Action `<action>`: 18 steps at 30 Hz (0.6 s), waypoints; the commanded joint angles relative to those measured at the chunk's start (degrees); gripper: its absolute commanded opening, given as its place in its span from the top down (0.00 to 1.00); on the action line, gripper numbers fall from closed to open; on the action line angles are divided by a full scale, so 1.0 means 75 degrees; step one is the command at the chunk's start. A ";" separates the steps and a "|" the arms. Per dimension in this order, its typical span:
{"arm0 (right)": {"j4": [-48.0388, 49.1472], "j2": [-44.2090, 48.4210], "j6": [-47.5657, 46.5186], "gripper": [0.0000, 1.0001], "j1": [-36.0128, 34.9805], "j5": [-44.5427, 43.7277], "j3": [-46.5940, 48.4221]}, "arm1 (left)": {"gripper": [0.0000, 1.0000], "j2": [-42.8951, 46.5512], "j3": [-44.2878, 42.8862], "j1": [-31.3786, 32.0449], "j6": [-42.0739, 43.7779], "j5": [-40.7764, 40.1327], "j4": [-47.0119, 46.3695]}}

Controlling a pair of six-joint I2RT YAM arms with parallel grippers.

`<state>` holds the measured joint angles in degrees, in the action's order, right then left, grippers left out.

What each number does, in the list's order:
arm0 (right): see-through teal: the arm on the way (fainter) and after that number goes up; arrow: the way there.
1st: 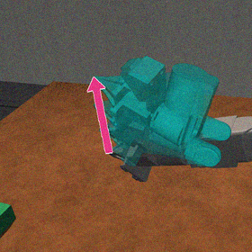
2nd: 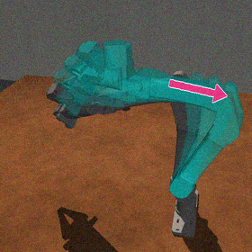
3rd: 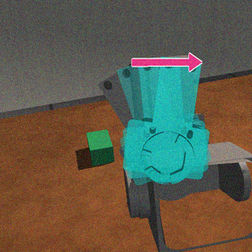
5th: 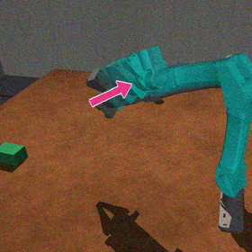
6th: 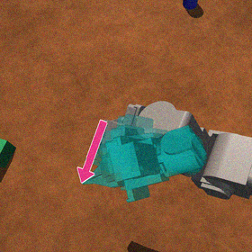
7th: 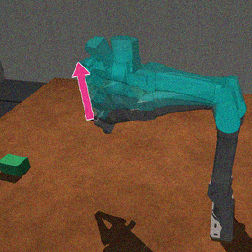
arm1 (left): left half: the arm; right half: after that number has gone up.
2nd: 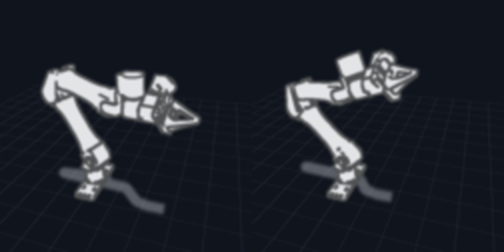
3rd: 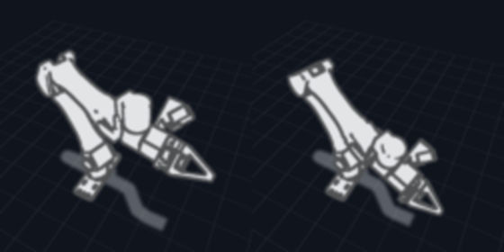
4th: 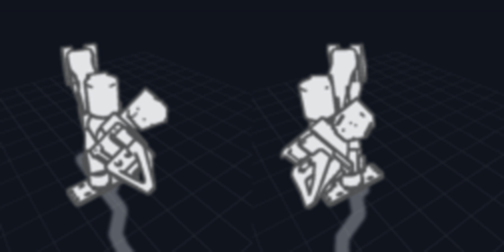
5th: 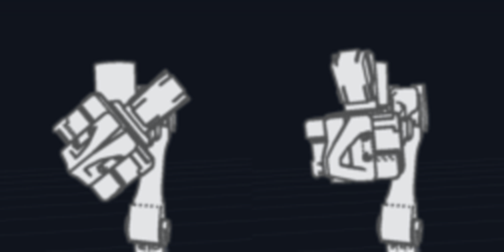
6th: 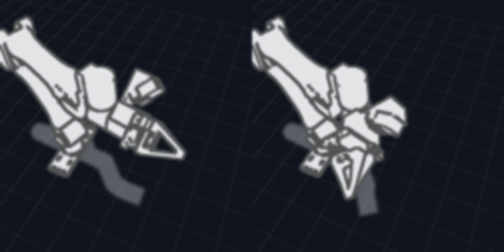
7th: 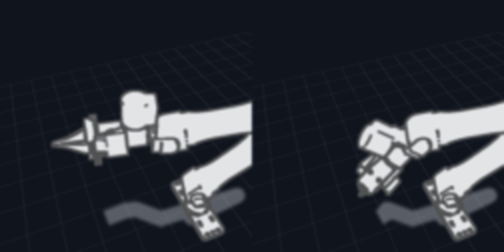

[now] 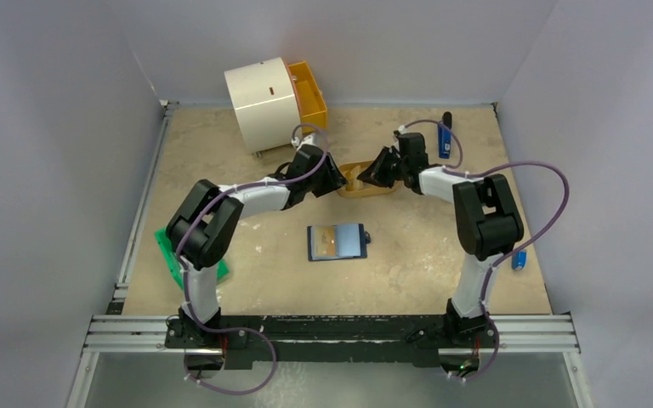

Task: Put the credit cards into the card holder
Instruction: Pick up the credit card from the storage box.

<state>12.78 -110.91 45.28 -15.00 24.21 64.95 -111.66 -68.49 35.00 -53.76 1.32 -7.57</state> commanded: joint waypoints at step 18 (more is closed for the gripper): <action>-0.0141 0.3068 0.0358 1.00 0.0274 0.0070 -0.1228 | 0.47 0.1865 0.0992 -0.0805 -0.0850 0.1106 -0.1837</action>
<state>8.67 -93.97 45.10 -14.37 19.49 58.00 -102.28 -65.30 30.63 -55.07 0.69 -9.82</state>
